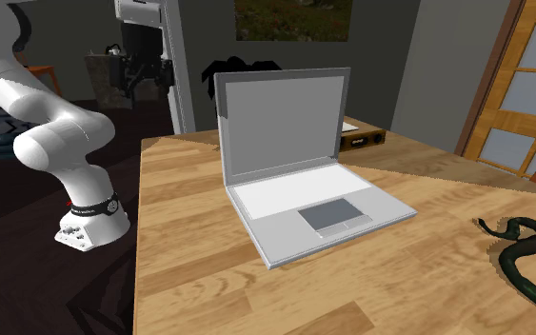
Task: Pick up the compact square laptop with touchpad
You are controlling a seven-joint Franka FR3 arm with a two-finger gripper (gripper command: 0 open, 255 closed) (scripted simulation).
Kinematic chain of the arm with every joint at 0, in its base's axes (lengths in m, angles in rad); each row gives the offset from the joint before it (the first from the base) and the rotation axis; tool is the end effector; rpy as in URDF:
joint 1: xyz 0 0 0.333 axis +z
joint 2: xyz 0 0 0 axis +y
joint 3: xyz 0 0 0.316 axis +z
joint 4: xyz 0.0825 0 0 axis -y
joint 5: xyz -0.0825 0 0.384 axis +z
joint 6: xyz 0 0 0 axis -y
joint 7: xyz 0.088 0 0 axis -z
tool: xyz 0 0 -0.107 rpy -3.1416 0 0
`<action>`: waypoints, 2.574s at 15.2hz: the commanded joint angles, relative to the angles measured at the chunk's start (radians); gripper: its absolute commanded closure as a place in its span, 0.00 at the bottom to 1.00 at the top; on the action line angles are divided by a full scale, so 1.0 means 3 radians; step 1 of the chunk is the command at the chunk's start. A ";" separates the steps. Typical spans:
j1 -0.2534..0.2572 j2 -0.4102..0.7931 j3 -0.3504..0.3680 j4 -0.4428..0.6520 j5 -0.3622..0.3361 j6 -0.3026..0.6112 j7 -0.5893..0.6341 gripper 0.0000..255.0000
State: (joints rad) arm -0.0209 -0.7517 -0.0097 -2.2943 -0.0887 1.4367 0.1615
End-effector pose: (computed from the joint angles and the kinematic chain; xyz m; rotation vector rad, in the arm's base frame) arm 0.3017 -0.0206 0.5982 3.0344 -0.2988 -0.1530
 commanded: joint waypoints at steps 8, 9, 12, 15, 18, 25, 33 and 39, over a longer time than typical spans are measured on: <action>0.0248 0.0870 -0.0262 0.0868 -0.0033 0.0089 -0.0916 0.00; 0.0283 0.0994 -0.0291 0.1008 -0.0022 0.0084 -0.1047 0.00; 0.0375 0.1372 -0.0363 0.1454 0.0031 0.0043 -0.1438 0.00; 0.0450 0.1758 -0.0413 0.1946 0.0110 -0.0044 -0.1824 0.00; 0.0503 0.2161 -0.0439 0.2499 0.0209 -0.0181 -0.2200 0.00; 0.0531 0.2545 -0.0430 0.2940 0.0319 -0.0231 -0.2570 0.00; 0.0536 0.2451 -0.0425 0.2611 0.0306 0.0005 -0.2563 1.00; 0.0536 0.2449 -0.0425 0.2610 0.0306 0.0004 -0.2564 1.00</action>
State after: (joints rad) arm 0.1394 -0.0174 -0.1380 -1.5112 0.0021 1.4383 -0.6073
